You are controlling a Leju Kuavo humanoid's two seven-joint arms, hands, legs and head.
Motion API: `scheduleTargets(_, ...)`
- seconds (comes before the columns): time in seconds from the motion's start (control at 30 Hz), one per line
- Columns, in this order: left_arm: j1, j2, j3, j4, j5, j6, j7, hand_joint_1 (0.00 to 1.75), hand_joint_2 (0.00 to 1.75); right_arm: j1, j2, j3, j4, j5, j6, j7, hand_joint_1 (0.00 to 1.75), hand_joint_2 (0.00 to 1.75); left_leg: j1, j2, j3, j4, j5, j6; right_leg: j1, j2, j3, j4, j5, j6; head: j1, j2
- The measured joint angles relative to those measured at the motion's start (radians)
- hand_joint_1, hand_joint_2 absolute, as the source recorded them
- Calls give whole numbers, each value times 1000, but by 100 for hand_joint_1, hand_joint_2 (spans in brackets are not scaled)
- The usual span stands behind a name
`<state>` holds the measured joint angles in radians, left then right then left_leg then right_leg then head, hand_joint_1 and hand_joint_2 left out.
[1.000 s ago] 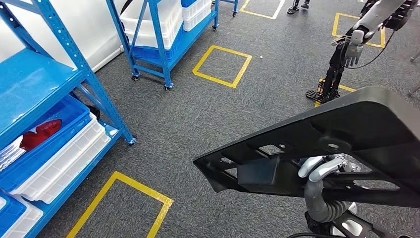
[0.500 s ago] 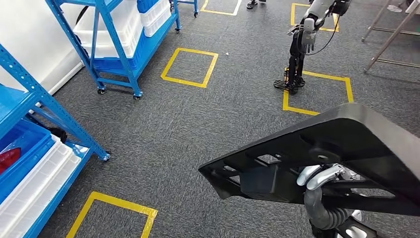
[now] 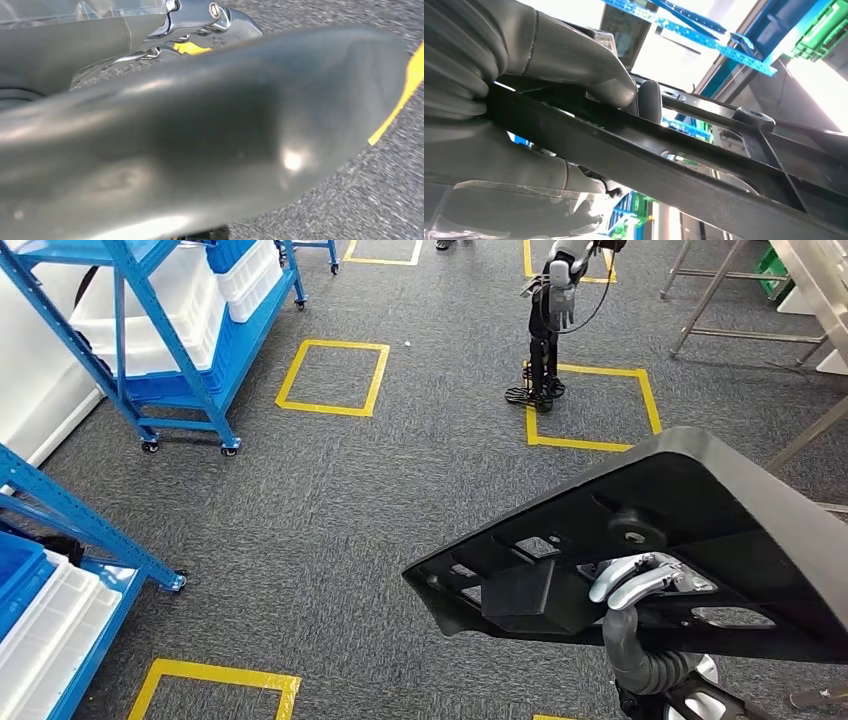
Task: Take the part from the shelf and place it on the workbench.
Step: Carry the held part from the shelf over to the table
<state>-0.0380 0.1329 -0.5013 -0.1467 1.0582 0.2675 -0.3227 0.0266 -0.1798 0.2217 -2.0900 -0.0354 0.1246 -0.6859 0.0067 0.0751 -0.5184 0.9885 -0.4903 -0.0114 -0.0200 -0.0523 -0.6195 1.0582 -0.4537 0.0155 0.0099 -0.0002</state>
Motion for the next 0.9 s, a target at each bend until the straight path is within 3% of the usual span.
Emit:
scheduleTargets(0.07, -1, 5, -1, 0, 0, 4, 2, 0, 0, 3, 2, 9, 3, -2, -3, 0, 175, 175, -3, 15, 4, 3, -7, -13, 9, -5, 11, -27, -3, -13, -1, 0)
scheduleTargets(0.13, -3, 5, -3, 0, 0, 6, 1, 0, 0, 11, 4, 12, 4, -2, -11, 0, 175, 175, 1, 25, 11, 2, -14, -25, 9, 16, 11, -30, -1, -27, -2, 0)
scheduleTargets(0.2, -2, 7, -7, 0, 0, 6, -1, 0, 0, 16, 6, 15, 4, -3, -21, 0, 175, 175, 6, -8, -4, 43, -45, -33, 8, 37, 14, -37, 1, -40, -4, 0)
scheduleTargets(0.27, 2, 12, -11, 0, 0, 4, -2, 0, 0, 21, 11, 20, 5, -4, -31, 0, 175, 175, 7, -55, -63, 168, -109, -35, 10, 57, 16, -39, 2, -49, -7, 0)
scheduleTargets(0.3, 5, 15, -15, 1, 0, 3, -2, 0, 0, 24, 14, 23, 6, -4, -36, 0, 175, 175, 7, -65, -101, 242, -137, -34, 12, 68, 16, -38, 2, -52, -7, 0)
scheduleTargets(0.33, 7, 17, -18, 1, -1, 1, -3, 0, 0, 27, 17, 25, 7, -5, -40, 0, 175, 175, 6, -68, -130, 295, -149, -33, 16, 80, 17, -38, 1, -54, -7, 0)
scheduleTargets(0.37, 9, 20, -21, 1, -2, -1, -4, 0, 0, 30, 20, 26, 10, -5, -43, 0, 175, 175, 5, -69, -145, 313, -141, -30, 19, 93, 18, -37, 1, -55, -7, 0)
scheduleTargets(0.4, 10, 22, -23, 1, -2, -3, -5, 0, 0, 31, 24, 27, 12, -7, -46, 0, 175, 175, 5, -72, -139, 288, -114, -26, 21, 106, 19, -36, 1, -55, -7, 0)
scheduleTargets(0.43, 11, 24, -25, 1, -3, -4, -5, 0, 0, 32, 27, 29, 14, -10, -48, 0, 175, 175, 4, -80, -116, 227, -73, -20, 23, 119, 21, -36, 1, -56, -7, 0)
scheduleTargets(0.5, 10, 31, -27, 1, -4, -4, -4, 0, 0, 28, 34, 33, 21, -17, -50, 0, 175, 175, 4, -121, -59, 87, -8, -9, 24, 142, 23, -34, 1, -53, -6, 0)
scheduleTargets(0.57, 8, 35, -30, 2, -4, -4, 2, 0, 0, 20, 40, 37, 33, -20, -47, 0, 175, 175, 2, -147, -33, 22, 7, -4, 22, 162, 19, -34, 4, -45, -6, 0)
scheduleTargets(0.63, 5, 36, -35, 2, -2, -4, 10, 0, 0, 14, 42, 39, 44, -21, -41, 0, 175, 175, 0, -132, -27, 11, 12, 3, 19, 177, 15, -36, 8, -32, -7, 0)
scheduleTargets(0.67, 4, 36, -38, 2, -1, -3, 14, 0, 0, 12, 42, 39, 48, -21, -37, 0, 175, 175, 1, -121, -24, 5, 17, 9, 20, 165, 11, -31, 3, -27, -6, 0)
scheduleTargets(0.73, 5, 34, -43, 2, 2, -1, 20, 0, 0, 6, 42, 39, 55, -21, -25, 0, 175, 175, 3, -97, -21, -8, 25, 19, 22, 112, -19, 31, -38, -19, -5, 0)
scheduleTargets(0.77, 7, 32, -44, 2, 5, -1, 21, 0, 0, 4, 42, 38, 59, -22, -18, 0, 175, 175, 2, -84, -20, -10, 26, 22, 21, 84, -47, 90, -71, -15, -4, 0)
scheduleTargets(0.83, 10, 26, -45, 2, 10, -2, 22, 0, 0, 0, 42, 37, 67, -21, -6, 0, 175, 175, 0, -59, -21, -10, 25, 24, 14, 66, -106, 213, -122, -6, -4, 0)
scheduleTargets(0.87, 10, 22, -46, 2, 12, -4, 20, 0, 0, -1, 41, 36, 70, -20, -2, 0, 175, 175, 0, -46, -21, -9, 24, 23, 10, 63, -117, 238, -123, -2, -4, 0)
scheduleTargets(0.9, 10, 17, -46, 2, 14, -8, 17, 0, 0, -1, 41, 35, 73, -19, -1, 0, 175, 175, 1, -35, -20, -8, 22, 22, 7, 59, -110, 227, -108, 1, -4, 0)
